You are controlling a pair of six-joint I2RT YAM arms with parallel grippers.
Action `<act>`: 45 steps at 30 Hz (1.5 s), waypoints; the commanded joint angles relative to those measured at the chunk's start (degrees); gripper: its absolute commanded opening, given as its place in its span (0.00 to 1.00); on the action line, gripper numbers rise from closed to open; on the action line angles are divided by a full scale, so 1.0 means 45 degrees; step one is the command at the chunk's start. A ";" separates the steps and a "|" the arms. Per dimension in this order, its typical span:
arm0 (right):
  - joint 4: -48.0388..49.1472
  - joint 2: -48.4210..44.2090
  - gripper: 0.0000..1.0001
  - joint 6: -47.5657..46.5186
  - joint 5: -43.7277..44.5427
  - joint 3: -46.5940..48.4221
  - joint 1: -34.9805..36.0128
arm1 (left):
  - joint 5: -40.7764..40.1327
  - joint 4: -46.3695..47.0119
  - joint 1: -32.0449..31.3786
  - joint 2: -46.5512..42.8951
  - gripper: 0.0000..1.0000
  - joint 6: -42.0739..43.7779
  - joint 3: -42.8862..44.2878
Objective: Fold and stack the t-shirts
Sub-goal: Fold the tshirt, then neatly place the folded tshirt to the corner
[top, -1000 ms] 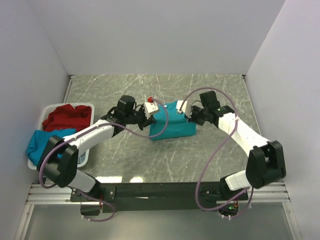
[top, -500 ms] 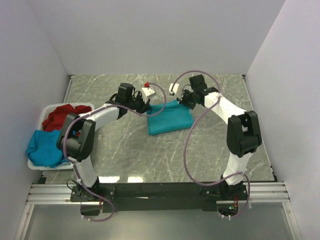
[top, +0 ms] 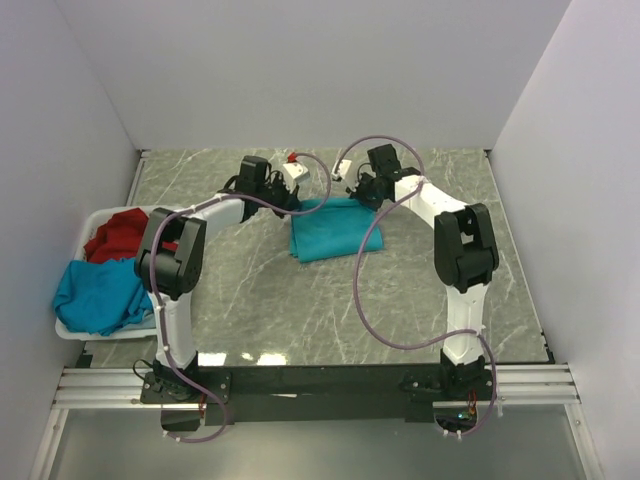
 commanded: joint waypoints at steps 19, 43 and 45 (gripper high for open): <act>0.1373 0.0741 0.71 0.7119 0.3989 0.3481 -0.0349 | -0.8442 -0.2018 0.0244 -0.1512 0.99 -0.5402 0.3257; -0.1775 0.2905 0.76 1.3160 -0.3636 0.2638 -0.2051 | -0.2796 -0.1820 0.0400 -0.8514 0.92 -0.8391 -0.4813; -0.2240 0.3060 0.76 1.3317 -0.3381 0.2794 -0.2032 | -0.2815 -0.1879 0.0400 -0.8612 0.91 -0.8332 -0.4970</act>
